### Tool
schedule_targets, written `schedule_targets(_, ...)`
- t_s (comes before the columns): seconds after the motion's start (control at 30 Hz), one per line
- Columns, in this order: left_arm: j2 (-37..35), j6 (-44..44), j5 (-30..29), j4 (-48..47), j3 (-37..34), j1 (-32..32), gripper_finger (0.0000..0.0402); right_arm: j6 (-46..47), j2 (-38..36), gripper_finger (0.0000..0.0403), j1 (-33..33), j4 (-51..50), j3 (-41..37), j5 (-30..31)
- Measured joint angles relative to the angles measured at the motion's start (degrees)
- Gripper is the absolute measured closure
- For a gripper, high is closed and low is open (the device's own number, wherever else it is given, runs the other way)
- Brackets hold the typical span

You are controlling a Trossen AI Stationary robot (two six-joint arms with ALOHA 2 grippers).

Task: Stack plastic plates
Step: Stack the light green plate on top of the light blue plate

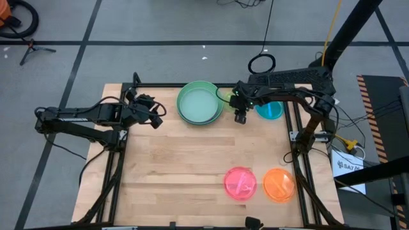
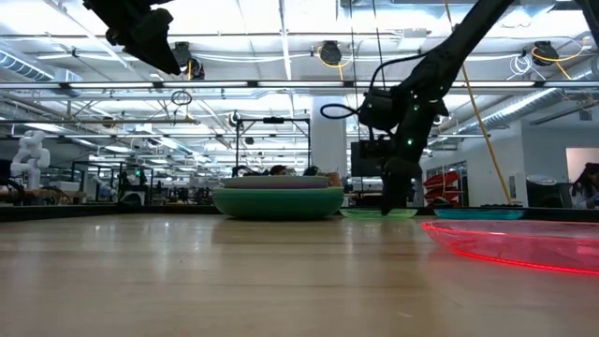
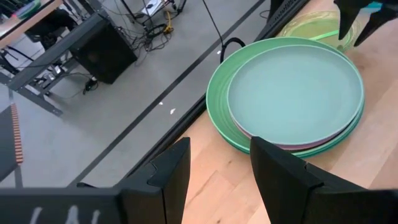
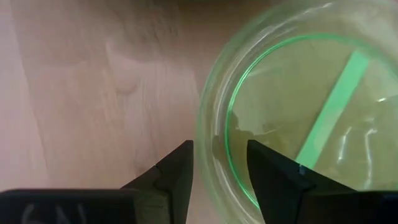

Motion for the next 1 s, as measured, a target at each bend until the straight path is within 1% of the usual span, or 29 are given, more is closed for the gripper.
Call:
schedule_targets(0.17,0.0,0.0,0.0,0.0,0.0,-0.1,0.0229,1.2,1.5,0.0261,0.0,0.2,0.0,2.6)
schedule_targets(0.33,0.0,0.0,0.0,-0.1,0.0,-0.1,0.0229,1.4,1.5,0.027,0.0,0.1,0.0,2.6)
schedule_targets(0.73,0.0,-0.1,0.0,-0.4,0.0,-0.1,0.0229,1.2,1.5,0.0367,0.1,0.1,0.1,2.9)
schedule_targets(1.0,0.0,-0.1,0.0,-0.4,0.0,-0.1,0.0229,1.0,0.9,0.04,0.2,-0.7,0.1,2.8)
